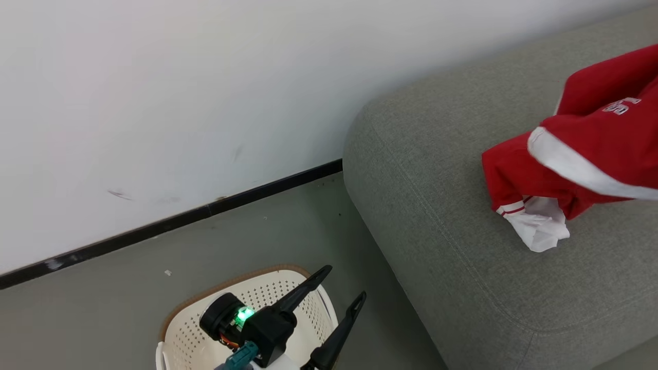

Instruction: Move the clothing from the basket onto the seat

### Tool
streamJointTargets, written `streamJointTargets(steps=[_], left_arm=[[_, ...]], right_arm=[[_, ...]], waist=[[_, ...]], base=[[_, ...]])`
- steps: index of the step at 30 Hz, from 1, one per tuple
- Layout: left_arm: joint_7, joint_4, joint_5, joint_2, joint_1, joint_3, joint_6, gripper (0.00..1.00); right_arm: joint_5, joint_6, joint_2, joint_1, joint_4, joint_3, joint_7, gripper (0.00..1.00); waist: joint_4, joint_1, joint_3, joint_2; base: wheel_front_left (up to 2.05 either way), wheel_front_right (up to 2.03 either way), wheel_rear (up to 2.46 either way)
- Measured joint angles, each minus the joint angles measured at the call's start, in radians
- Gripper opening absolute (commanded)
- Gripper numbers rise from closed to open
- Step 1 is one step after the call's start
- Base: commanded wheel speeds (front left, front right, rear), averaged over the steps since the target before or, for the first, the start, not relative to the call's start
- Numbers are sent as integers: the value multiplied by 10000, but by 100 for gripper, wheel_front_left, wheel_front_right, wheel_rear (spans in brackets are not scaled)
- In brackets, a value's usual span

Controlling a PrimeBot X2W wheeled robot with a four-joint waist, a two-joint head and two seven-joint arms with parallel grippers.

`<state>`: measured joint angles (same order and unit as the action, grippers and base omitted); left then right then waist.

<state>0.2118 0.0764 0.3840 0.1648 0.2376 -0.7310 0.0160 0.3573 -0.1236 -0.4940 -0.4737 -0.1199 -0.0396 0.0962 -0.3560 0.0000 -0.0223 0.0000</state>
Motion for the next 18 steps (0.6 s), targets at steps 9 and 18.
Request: streamJointTargets(steps=[9, 18], left_arm=[[-171, -577, -205, 251, 312, 222, -228, 100], [-439, -1064, -477, 372, 692, 201, -236, 100]], right_arm=[[21, 0, -451, -1501, -1768, -639, -215, 0], [-353, 0, -318, -1877, -3267, -600, 109, 0]], waist=[[204, 0, -677, 0], [520, 0, -1442, 0]], base=[[0, 0, 0], [0, 0, 0]])
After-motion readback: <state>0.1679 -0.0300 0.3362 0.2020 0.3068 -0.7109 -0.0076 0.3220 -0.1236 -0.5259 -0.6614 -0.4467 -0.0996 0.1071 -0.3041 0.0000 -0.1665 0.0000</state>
